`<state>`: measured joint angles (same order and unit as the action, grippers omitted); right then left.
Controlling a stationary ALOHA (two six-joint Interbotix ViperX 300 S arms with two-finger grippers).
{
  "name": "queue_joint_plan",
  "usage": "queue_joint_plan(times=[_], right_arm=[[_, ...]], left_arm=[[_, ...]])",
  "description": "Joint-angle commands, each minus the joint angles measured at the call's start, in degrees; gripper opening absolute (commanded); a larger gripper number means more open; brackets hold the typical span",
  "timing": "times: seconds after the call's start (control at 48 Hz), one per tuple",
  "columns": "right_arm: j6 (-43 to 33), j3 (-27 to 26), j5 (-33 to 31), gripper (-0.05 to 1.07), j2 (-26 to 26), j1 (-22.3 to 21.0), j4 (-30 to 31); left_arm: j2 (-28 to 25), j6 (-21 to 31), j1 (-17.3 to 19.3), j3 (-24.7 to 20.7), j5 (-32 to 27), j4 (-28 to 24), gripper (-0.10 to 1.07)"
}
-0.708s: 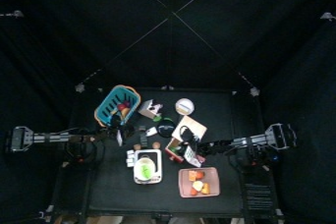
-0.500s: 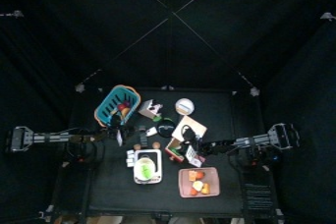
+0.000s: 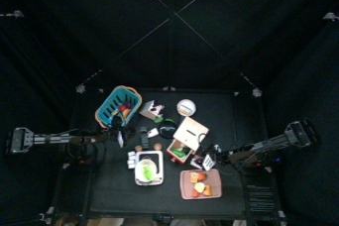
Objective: Grab salmon
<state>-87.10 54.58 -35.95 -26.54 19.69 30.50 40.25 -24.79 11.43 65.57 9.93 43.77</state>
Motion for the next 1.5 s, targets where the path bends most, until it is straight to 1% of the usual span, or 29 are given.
queue_joint_plan(times=[0.0, 0.146, 0.354, 0.521, 0.688, 0.875, 1.146, 1.396, 1.479], right_arm=[[0.09, 0.26, -2.37, 0.85, 0.18, 1.49, 0.18], [0.0, 2.29, -2.2, 0.85, 2.02, 3.25, 0.18], [0.18, 3.43, -1.32, 0.85, 7.56, 4.22, 0.53], [0.18, 3.43, -0.88, 0.85, 10.55, 5.1, 3.96], [0.26, 3.25, -0.44, 0.85, 11.87, 5.19, 5.54], [0.26, 3.16, -0.35, 0.85, 12.74, 5.1, 5.98], [0.18, 2.72, 3.25, 0.85, 15.47, 4.75, 8.35], [0.26, 2.72, 3.34, 0.84, 17.84, 4.57, 8.7], [0.26, 2.72, 3.16, 0.82, 17.93, 4.66, 8.79]], left_arm=[[0.0, 0.0, 0.0, -0.88, 0.18, -0.26, 0.57], [0.0, 0.0, 0.0, -0.88, 0.18, -0.18, 0.57], [-0.09, 0.0, 0.0, -0.7, 0.18, -0.26, 0.57], [0.0, 0.0, 0.09, -0.7, 0.18, -0.26, 0.57], [-0.09, 0.0, 0.09, -0.62, 0.18, -0.26, 0.57], [0.0, 0.0, 0.09, -0.62, 0.18, -0.18, 0.57], [0.0, 0.0, 0.09, -0.62, 0.18, -0.26, 0.57], [0.0, 0.0, 0.09, -0.62, 0.18, -0.18, 0.57], [0.0, 0.0, 0.09, -0.62, 0.18, -0.18, 0.57]])
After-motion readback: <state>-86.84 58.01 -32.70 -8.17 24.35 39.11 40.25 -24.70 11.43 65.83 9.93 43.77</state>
